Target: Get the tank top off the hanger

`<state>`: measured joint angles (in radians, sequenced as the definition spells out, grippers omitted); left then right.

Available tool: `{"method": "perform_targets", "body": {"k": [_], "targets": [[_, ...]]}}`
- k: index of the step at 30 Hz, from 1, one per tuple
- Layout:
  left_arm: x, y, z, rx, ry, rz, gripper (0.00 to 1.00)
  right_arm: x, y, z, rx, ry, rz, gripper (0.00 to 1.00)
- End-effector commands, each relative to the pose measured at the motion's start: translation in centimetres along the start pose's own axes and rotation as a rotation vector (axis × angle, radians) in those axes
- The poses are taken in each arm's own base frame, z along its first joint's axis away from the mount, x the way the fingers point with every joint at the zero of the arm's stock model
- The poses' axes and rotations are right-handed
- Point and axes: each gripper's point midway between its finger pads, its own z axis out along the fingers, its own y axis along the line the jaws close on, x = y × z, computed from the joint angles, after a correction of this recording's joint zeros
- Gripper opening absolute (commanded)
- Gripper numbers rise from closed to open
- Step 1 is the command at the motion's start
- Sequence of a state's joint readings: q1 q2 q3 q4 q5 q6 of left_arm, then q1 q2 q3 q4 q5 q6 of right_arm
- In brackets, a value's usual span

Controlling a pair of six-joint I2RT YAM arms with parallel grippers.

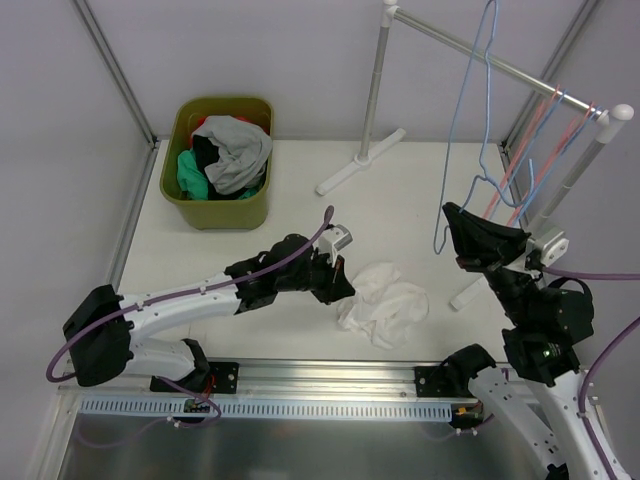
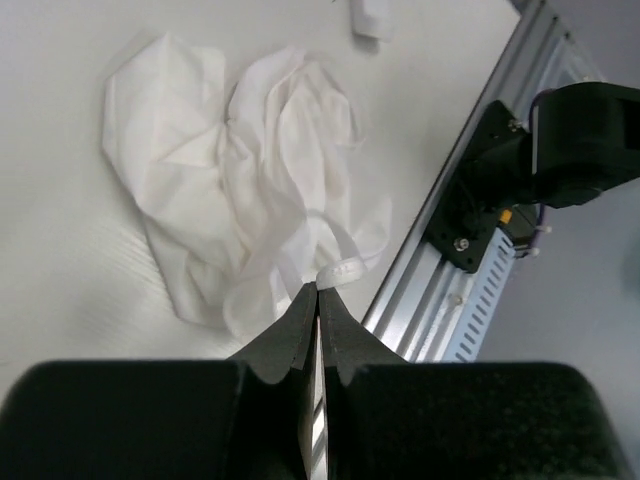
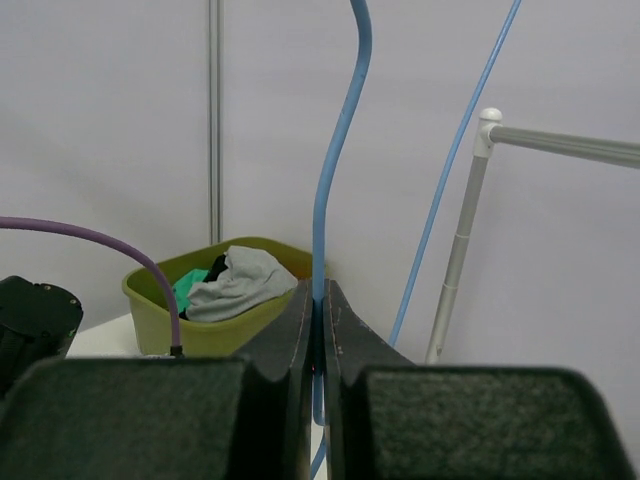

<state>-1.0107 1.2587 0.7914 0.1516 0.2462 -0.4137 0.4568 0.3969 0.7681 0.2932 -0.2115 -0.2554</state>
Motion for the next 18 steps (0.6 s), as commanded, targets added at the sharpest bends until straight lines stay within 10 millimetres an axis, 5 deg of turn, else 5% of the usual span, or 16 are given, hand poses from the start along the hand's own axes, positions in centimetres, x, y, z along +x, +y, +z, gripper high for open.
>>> {"method": "perform_targets", "body": {"k": [1,2,4,9,12,14,18], "targets": [[-0.4,1.8,0.7,-0.105,0.002,-0.037,0.0,-0.9,-0.7,-0.8,0.04,0.013,-0.037,0.0],[0.1,2.4,1.1,-0.129,0.022,-0.047,0.0,-2.2,-0.4,-1.0,0.043,0.023,0.015,0.0],[0.2,2.9,1.3,-0.154,0.031,-0.05,0.0,1.9,-1.4,-2.1,0.155,0.263,0.164,0.0],[-0.4,3.6,1.2,-0.208,0.033,-0.033,0.03,6.3,0.2,-4.7,0.308,0.556,0.558,0.0],[-1.5,3.5,0.6,-0.229,0.023,-0.011,0.09,7.8,-1.5,-4.8,0.435,0.586,0.571,0.0],[-2.3,3.1,0.0,-0.228,0.007,0.004,0.22,8.2,-3.5,-4.7,0.548,0.599,0.53,0.0],[-3.7,2.3,-1.8,-0.232,-0.028,0.02,0.44,9.8,-5.2,-1.6,0.609,0.67,0.494,0.0]]}}
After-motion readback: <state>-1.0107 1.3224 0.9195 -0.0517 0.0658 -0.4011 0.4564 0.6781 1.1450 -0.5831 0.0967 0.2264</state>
